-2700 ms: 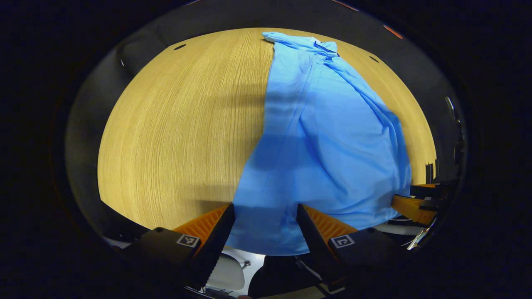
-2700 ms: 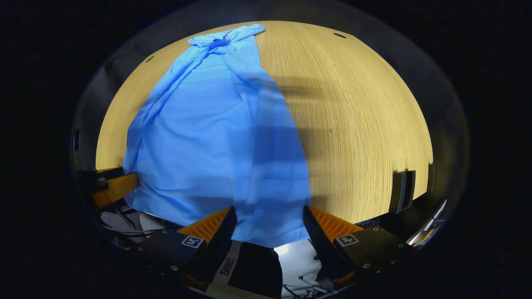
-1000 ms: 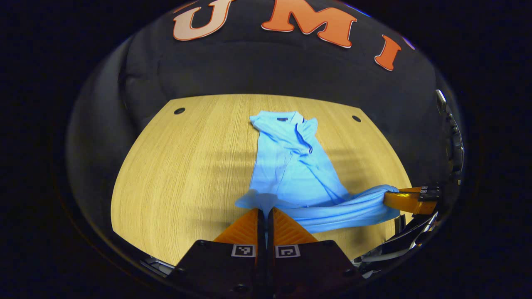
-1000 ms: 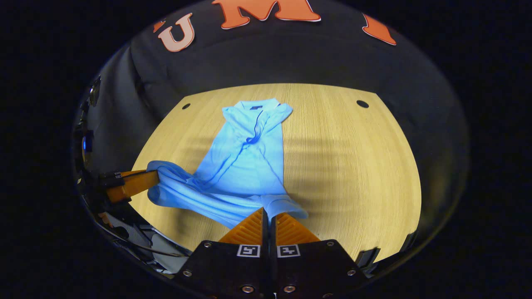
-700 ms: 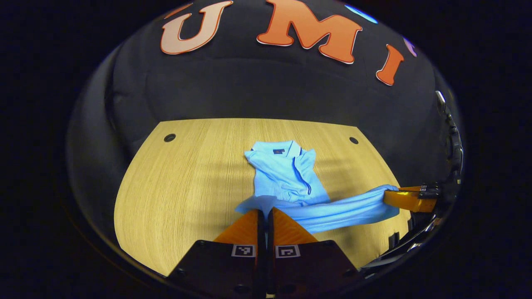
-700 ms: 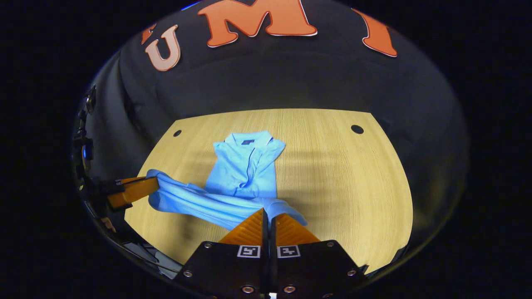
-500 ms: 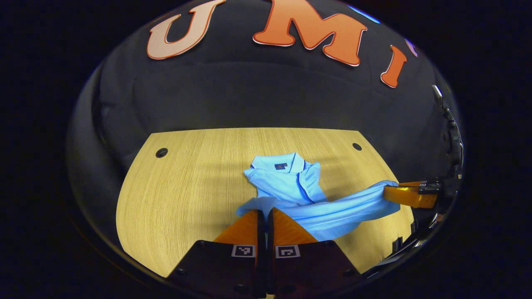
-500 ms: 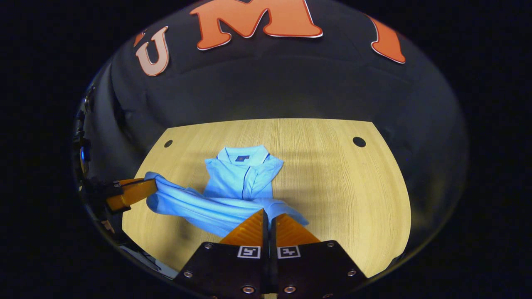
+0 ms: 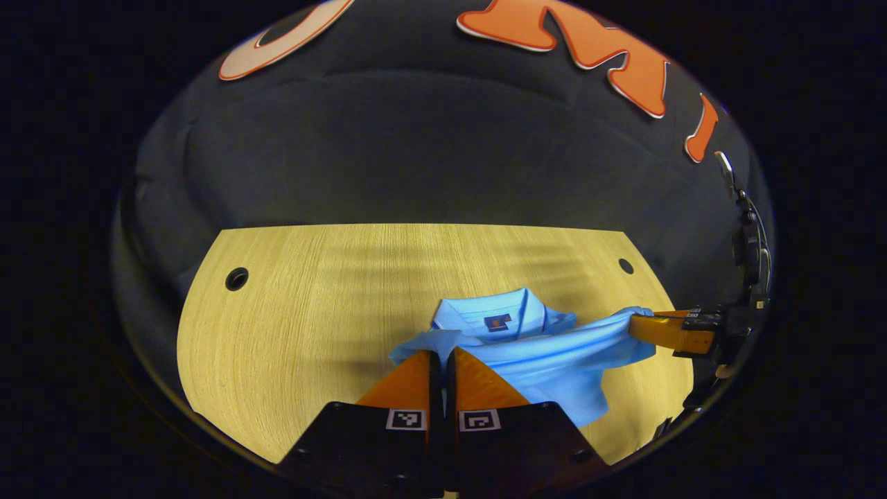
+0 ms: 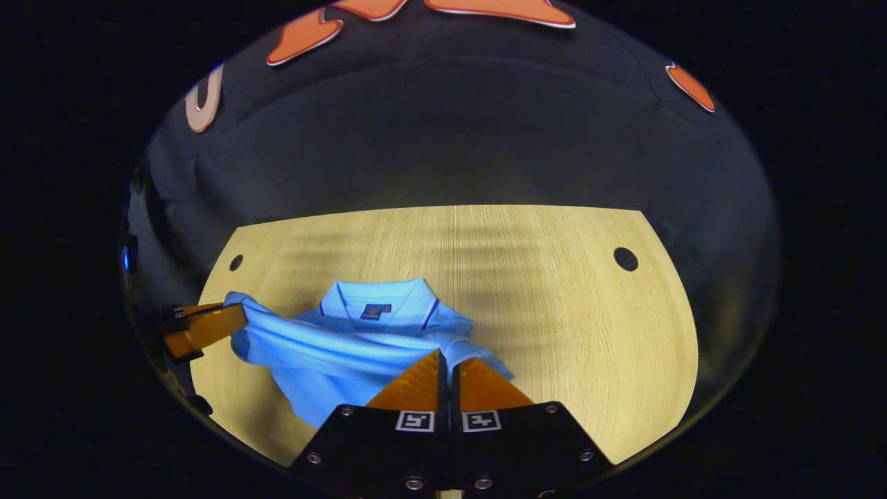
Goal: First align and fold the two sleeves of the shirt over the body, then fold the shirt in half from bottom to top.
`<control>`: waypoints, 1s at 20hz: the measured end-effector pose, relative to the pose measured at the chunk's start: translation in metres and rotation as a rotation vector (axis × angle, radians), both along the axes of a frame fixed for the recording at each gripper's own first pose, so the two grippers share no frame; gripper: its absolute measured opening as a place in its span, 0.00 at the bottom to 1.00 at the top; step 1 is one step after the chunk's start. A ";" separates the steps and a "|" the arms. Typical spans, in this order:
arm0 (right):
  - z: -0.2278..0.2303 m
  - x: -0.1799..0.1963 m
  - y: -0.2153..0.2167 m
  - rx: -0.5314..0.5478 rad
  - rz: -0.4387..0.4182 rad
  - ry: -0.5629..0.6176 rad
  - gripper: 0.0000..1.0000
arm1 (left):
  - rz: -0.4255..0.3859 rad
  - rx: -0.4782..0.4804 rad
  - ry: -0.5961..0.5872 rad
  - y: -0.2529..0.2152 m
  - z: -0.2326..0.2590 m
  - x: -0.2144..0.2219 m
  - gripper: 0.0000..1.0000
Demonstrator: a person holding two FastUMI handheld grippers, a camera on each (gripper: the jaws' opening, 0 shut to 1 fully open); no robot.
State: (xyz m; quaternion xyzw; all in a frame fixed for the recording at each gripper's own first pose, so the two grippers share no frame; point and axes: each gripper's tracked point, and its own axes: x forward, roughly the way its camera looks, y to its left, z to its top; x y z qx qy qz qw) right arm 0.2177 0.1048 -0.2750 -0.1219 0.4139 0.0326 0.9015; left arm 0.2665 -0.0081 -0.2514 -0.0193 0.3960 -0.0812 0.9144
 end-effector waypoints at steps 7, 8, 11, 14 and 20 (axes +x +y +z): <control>-0.037 0.035 -0.003 0.009 -0.060 0.019 0.02 | -0.061 0.039 0.059 0.009 -0.054 0.030 0.05; -0.042 0.036 -0.007 0.004 -0.079 0.030 0.04 | -0.066 0.049 0.061 0.011 -0.058 0.033 0.07; -0.048 0.036 -0.016 -0.021 -0.095 0.038 0.14 | -0.064 0.067 0.054 0.014 -0.057 0.037 0.18; -0.038 0.029 -0.010 0.015 -0.084 0.039 0.64 | -0.011 0.057 0.012 0.012 -0.047 0.038 0.62; 0.053 -0.001 -0.008 0.032 0.001 -0.158 1.00 | 0.116 0.059 -0.225 0.011 0.062 0.006 0.99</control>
